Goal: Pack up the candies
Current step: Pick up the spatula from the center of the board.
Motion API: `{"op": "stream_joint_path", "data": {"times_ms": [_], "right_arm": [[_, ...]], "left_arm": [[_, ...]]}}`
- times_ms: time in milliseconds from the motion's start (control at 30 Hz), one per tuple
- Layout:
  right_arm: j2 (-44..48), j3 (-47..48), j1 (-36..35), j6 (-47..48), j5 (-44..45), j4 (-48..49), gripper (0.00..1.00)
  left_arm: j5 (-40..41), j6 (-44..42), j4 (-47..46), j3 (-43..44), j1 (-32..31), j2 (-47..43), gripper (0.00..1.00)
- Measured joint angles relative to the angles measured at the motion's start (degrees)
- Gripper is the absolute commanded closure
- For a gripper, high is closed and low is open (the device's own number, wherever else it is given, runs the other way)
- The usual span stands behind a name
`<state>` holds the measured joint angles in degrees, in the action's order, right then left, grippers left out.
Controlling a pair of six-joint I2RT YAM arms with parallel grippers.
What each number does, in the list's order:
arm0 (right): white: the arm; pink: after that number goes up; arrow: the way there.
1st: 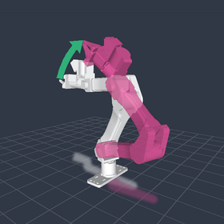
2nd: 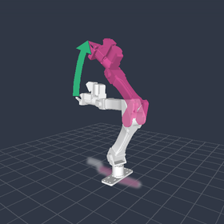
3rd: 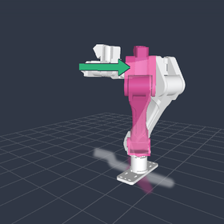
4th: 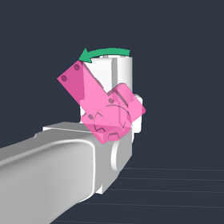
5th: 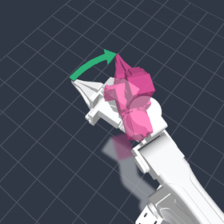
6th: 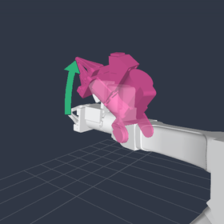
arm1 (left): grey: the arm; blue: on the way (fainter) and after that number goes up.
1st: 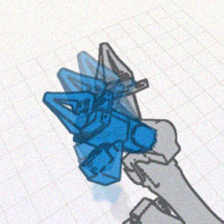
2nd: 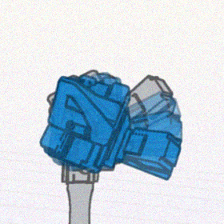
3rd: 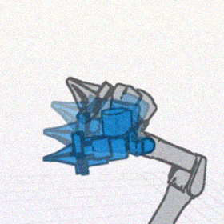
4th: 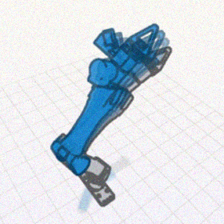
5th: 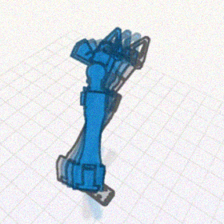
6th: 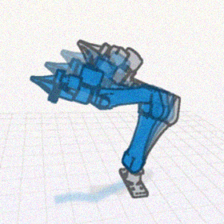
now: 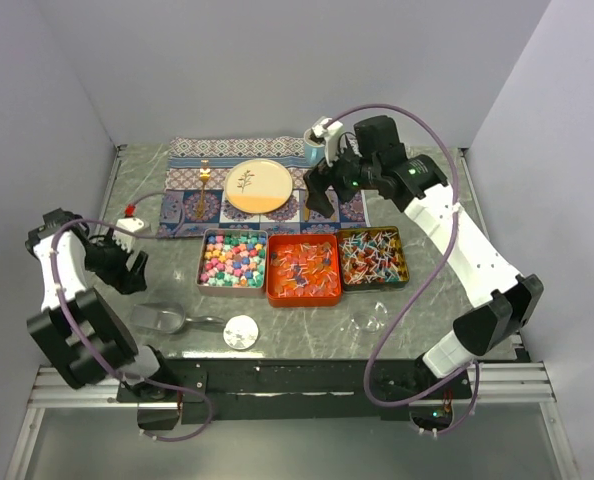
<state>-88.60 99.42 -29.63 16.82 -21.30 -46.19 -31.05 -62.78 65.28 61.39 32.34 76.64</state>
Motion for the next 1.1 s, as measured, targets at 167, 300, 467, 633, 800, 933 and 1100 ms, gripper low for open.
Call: {"op": "stream_joint_path", "data": {"times_ms": [167,300,467,633,800,933,1100], "right_arm": [[-0.59,-0.76,-0.02,-0.02,-0.85,1.44,0.00],[-0.55,-3.26,-0.02,-0.24,-1.68,2.97,0.00],[-0.63,-4.44,-0.02,-0.90,-2.62,2.95,0.00],[-2.05,-3.28,-0.02,-1.36,-3.74,3.02,0.00],[-4.98,-1.51,-0.02,-2.08,-4.28,3.21,0.00],[-5.16,-1.46,-0.02,-2.25,-4.28,3.19,0.00],[-5.16,-1.46,-0.02,-2.25,-4.26,3.19,0.00]], "left_arm": [[-2.34,-15.78,1.16,0.96,0.83,5.03,0.39],[-4.02,-23.54,0.63,0.50,0.52,5.20,0.39],[-5.77,-31.01,3.32,-1.81,-0.11,5.66,0.37],[-6.54,-39.30,7.78,-5.53,-1.75,5.25,0.36],[-6.08,-44.85,8.68,-9.77,-2.67,4.79,0.38],[-5.92,-46.77,7.78,-11.30,-2.82,4.79,0.40],[-5.07,-47.15,5.57,-12.83,-3.39,5.01,0.46]]}}
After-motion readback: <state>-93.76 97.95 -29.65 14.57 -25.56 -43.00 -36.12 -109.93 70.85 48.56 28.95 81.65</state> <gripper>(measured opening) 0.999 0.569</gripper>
